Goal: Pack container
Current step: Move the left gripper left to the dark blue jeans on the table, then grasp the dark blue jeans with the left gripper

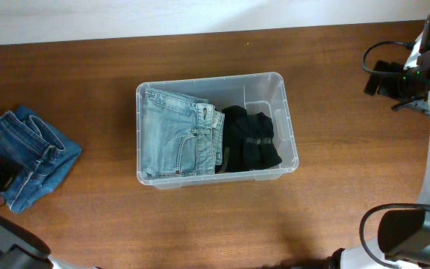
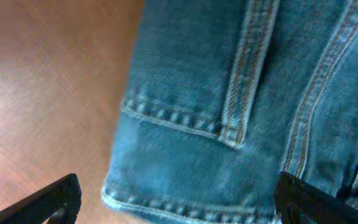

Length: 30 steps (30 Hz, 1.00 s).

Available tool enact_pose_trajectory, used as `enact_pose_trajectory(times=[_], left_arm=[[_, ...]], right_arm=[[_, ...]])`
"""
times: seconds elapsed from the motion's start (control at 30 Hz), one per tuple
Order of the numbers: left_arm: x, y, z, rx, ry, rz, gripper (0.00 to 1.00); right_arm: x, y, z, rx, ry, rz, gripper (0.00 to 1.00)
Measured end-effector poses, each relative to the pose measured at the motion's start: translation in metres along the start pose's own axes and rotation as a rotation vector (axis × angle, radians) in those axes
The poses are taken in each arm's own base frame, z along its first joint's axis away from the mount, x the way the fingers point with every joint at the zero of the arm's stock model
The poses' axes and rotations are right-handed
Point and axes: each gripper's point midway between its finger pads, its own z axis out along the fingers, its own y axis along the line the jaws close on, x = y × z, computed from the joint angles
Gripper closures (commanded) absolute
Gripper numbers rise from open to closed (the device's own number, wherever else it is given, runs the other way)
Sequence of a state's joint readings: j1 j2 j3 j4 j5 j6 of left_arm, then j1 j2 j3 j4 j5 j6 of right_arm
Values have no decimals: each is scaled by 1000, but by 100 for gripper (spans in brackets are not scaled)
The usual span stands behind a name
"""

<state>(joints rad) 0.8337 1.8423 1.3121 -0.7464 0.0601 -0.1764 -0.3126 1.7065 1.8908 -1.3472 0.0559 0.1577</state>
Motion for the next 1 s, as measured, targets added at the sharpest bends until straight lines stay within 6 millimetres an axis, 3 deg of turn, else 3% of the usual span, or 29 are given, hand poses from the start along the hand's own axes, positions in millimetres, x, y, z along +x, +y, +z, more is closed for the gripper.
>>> enact_pose_trajectory(times=[0.47,1.0], left_arm=[[7,-3,42,53,69,7,1],[10,-7,52,131,106,-17,1]], right_arm=[[0,0,0,0,0,1,1],[0,0,0,0,0,0,1]])
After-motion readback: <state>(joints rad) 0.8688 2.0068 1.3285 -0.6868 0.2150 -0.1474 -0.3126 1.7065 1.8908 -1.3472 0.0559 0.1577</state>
